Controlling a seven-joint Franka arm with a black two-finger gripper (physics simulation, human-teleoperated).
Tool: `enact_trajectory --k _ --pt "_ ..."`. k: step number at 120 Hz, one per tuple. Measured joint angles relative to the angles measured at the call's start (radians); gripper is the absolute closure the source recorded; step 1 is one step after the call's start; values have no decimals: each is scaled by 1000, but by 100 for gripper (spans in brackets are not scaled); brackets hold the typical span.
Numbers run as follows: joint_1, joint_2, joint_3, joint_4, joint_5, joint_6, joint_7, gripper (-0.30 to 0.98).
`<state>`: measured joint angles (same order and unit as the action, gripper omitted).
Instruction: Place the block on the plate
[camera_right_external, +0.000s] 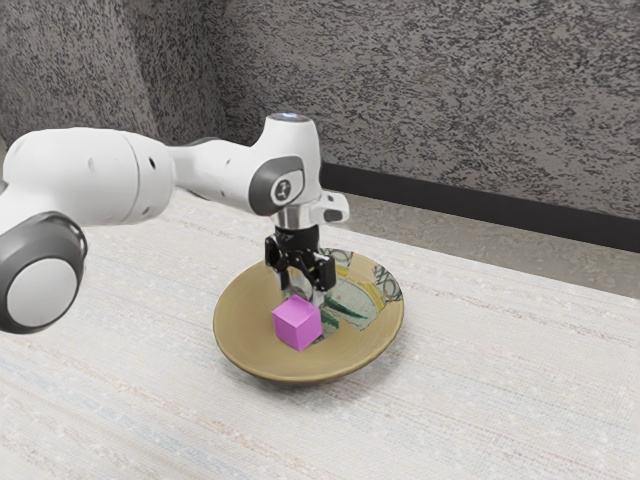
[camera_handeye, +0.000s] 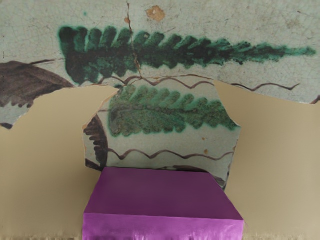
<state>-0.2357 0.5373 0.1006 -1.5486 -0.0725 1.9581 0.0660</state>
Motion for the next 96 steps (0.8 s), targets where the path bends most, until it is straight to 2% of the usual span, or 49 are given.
enact_trajectory --k 27,56,96 --pt "32 -122 19 -18 18 -92 8 3" --pt "153 -275 24 -8 70 -181 47 1" --pt "164 -418 23 -10 111 -218 89 0"
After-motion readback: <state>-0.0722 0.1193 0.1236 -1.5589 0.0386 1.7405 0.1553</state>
